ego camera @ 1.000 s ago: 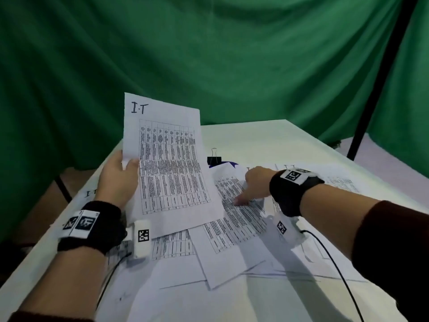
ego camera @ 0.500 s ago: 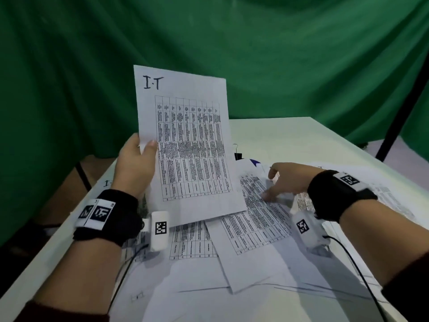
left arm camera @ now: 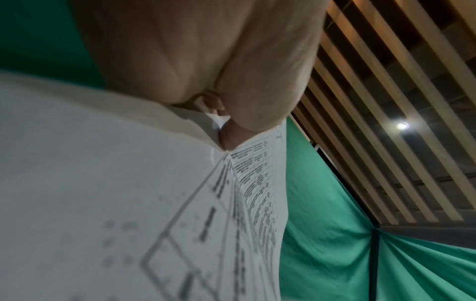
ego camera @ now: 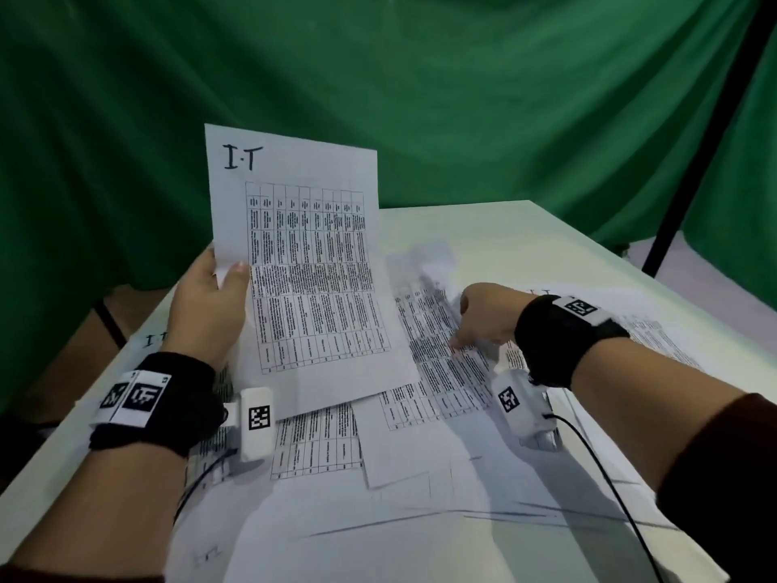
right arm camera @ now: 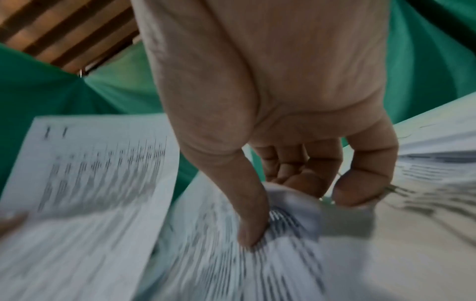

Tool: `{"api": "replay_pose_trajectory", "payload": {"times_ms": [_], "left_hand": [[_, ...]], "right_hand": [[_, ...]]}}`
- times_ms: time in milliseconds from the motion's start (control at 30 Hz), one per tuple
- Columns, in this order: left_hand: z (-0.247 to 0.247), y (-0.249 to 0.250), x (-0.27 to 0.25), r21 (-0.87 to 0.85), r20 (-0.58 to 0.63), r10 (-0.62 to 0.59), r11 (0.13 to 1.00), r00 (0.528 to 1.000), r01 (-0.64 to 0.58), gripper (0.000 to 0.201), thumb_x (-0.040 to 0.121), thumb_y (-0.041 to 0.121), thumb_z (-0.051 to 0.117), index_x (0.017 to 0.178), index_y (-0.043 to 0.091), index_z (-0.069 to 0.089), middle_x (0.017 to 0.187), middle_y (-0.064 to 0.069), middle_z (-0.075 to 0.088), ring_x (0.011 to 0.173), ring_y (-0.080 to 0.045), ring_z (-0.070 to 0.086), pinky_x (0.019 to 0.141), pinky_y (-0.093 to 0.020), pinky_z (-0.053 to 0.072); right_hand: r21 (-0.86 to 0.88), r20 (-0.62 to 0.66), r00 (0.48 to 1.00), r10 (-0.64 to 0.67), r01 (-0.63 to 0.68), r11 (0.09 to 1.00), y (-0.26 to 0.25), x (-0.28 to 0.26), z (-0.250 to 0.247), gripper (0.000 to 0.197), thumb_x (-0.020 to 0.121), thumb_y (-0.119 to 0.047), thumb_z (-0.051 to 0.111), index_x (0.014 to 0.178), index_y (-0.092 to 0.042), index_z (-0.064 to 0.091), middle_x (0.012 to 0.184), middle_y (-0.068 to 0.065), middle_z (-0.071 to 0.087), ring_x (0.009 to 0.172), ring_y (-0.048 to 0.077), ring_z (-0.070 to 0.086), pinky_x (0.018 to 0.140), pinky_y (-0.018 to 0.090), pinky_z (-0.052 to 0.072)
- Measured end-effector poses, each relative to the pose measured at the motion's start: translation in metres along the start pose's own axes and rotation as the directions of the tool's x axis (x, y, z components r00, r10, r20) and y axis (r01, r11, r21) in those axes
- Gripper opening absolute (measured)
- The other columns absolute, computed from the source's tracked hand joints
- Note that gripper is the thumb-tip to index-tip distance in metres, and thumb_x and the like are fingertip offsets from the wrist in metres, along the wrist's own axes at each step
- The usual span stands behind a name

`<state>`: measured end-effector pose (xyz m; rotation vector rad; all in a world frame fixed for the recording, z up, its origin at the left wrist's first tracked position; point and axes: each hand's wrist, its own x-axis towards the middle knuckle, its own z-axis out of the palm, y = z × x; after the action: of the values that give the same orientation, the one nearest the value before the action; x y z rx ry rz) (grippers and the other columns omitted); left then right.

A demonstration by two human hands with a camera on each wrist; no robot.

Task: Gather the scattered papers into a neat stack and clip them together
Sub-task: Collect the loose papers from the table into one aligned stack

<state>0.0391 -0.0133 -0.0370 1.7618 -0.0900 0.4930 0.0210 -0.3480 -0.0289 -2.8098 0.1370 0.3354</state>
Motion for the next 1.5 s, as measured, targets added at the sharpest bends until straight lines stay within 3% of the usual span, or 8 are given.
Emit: {"api": "replay_pose_trajectory", "payload": {"times_ms": [133, 267, 433, 567, 700, 1167, 1367, 1500], "left_hand": [[-0.010, -0.006, 0.005, -0.021, -0.046, -0.051, 0.998, 0.998, 0.050, 0.016, 0.109, 0.024, 0.056, 0.104, 0.033, 0.068, 0.106, 0.011, 0.075, 0.101, -0.009, 0.072, 0.094, -0.039, 0.056], [-0.013, -0.008, 0.007, -0.022, -0.076, -0.054, 0.998, 0.996, 0.052, 0.013, 0.109, 0.024, 0.055, 0.108, 0.030, 0.066, 0.109, 0.009, 0.075, 0.103, -0.014, 0.071, 0.096, -0.042, 0.055], [-0.015, -0.008, 0.009, -0.020, -0.102, -0.049, 0.999, 0.994, 0.047, 0.015, 0.110, 0.019, 0.054, 0.119, 0.023, 0.065, 0.106, 0.013, 0.072, 0.098, -0.008, 0.068, 0.090, -0.032, 0.051], [-0.013, -0.008, 0.008, -0.026, -0.097, -0.066, 0.998, 0.993, 0.064, 0.014, 0.109, 0.019, 0.054, 0.113, 0.026, 0.066, 0.104, 0.013, 0.073, 0.097, -0.005, 0.068, 0.081, -0.026, 0.051], [-0.009, 0.003, 0.004, -0.087, -0.087, -0.103, 0.992, 0.991, 0.096, 0.016, 0.111, 0.017, 0.052, 0.120, 0.020, 0.065, 0.102, 0.011, 0.072, 0.092, -0.007, 0.068, 0.069, -0.018, 0.054], [-0.008, 0.004, 0.001, -0.022, -0.065, -0.090, 0.996, 0.994, 0.089, 0.014, 0.110, 0.023, 0.053, 0.108, 0.028, 0.065, 0.102, 0.011, 0.072, 0.100, -0.015, 0.069, 0.090, -0.035, 0.054], [0.007, 0.022, -0.008, -0.180, 0.083, -0.113, 0.975, 0.990, 0.127, 0.021, 0.112, 0.016, 0.049, 0.124, 0.023, 0.065, 0.103, 0.015, 0.080, 0.098, -0.004, 0.076, 0.083, -0.025, 0.060], [0.022, 0.030, -0.015, -0.231, 0.181, -0.126, 0.958, 0.975, 0.167, 0.024, 0.112, 0.016, 0.048, 0.128, 0.020, 0.066, 0.109, 0.010, 0.082, 0.101, -0.009, 0.078, 0.082, -0.028, 0.062]], "right_hand": [[0.457, -0.150, 0.989, -0.002, 0.072, 0.887, 0.012, -0.001, -0.021, 0.030, 0.084, -0.022, 0.089, 0.083, -0.006, 0.064, 0.076, 0.010, 0.068, 0.071, 0.030, 0.065, 0.071, 0.038, 0.057], [0.761, -0.366, 0.930, -0.041, 0.324, 0.561, 0.018, -0.011, -0.050, 0.017, 0.095, -0.012, 0.077, 0.112, -0.013, 0.072, 0.104, 0.009, 0.079, 0.091, 0.032, 0.078, 0.072, 0.035, 0.065], [0.804, -0.595, 0.794, 0.128, 0.592, 0.064, 0.047, -0.015, -0.056, 0.028, 0.105, -0.007, 0.061, 0.131, -0.015, 0.064, 0.108, -0.003, 0.079, 0.093, 0.012, 0.077, 0.082, 0.031, 0.062], [0.815, -0.544, 0.826, 0.145, 0.562, -0.142, 0.056, -0.020, -0.053, 0.014, 0.106, -0.010, 0.057, 0.114, -0.018, 0.065, 0.091, -0.010, 0.075, 0.077, 0.005, 0.071, 0.066, 0.025, 0.061], [0.828, -0.531, 0.837, 0.134, 0.546, -0.126, 0.053, -0.020, -0.051, 0.011, 0.106, -0.011, 0.059, 0.110, -0.019, 0.067, 0.091, -0.010, 0.078, 0.078, 0.005, 0.074, 0.067, 0.028, 0.062], [0.795, -0.560, 0.789, 0.255, 0.597, -0.102, 0.067, -0.026, -0.051, 0.037, 0.105, -0.013, 0.061, 0.142, -0.007, 0.059, 0.131, 0.006, 0.074, 0.118, 0.026, 0.073, 0.095, 0.048, 0.062], [0.838, -0.545, 0.823, 0.161, 0.535, 0.108, 0.042, -0.027, -0.045, 0.030, 0.104, -0.013, 0.065, 0.133, -0.009, 0.064, 0.118, 0.004, 0.080, 0.108, 0.024, 0.077, 0.076, 0.033, 0.065], [0.852, -0.484, 0.875, 0.014, 0.467, 0.238, 0.016, -0.021, -0.023, 0.022, 0.101, -0.016, 0.069, 0.122, -0.011, 0.070, 0.117, 0.012, 0.079, 0.111, 0.035, 0.075, 0.101, 0.051, 0.059]]}}
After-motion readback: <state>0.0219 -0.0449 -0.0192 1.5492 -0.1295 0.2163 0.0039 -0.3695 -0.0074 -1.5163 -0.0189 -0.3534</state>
